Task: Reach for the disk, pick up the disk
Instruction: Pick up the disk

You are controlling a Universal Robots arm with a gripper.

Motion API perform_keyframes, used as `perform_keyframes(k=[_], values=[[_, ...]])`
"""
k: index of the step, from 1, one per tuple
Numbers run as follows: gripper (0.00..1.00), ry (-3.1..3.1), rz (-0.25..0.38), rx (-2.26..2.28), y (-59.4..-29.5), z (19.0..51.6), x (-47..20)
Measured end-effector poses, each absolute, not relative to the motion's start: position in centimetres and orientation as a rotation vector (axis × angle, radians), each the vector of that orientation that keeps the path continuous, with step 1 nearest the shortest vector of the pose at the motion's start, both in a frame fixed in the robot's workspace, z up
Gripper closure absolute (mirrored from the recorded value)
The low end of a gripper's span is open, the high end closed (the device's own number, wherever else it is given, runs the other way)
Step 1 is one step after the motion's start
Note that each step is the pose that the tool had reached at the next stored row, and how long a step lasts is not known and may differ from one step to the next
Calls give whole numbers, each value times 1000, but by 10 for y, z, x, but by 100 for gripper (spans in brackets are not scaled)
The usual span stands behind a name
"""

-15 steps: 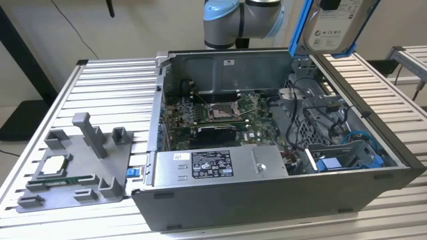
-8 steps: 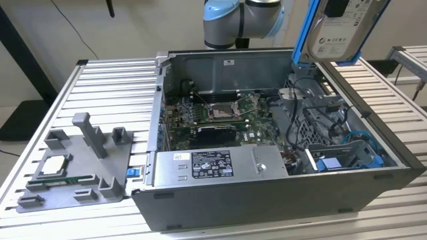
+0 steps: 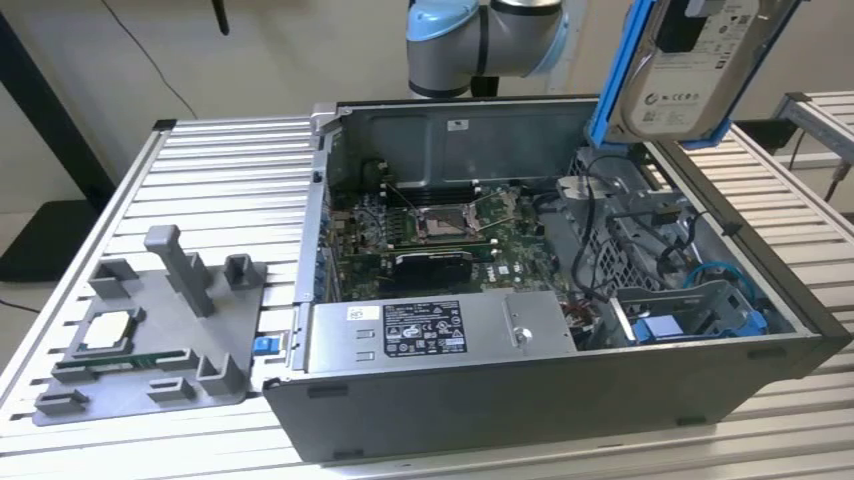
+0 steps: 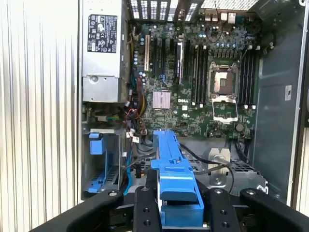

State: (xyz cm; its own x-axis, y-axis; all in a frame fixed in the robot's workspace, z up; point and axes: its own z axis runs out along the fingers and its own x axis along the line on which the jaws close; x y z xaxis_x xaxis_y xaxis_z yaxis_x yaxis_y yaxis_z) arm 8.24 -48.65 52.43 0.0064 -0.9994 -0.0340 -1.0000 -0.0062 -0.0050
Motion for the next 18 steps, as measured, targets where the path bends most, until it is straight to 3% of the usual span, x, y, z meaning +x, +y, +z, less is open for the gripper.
perform_keyframes(k=[18], values=[[100,2196,30,-2210,-528,496,98]])
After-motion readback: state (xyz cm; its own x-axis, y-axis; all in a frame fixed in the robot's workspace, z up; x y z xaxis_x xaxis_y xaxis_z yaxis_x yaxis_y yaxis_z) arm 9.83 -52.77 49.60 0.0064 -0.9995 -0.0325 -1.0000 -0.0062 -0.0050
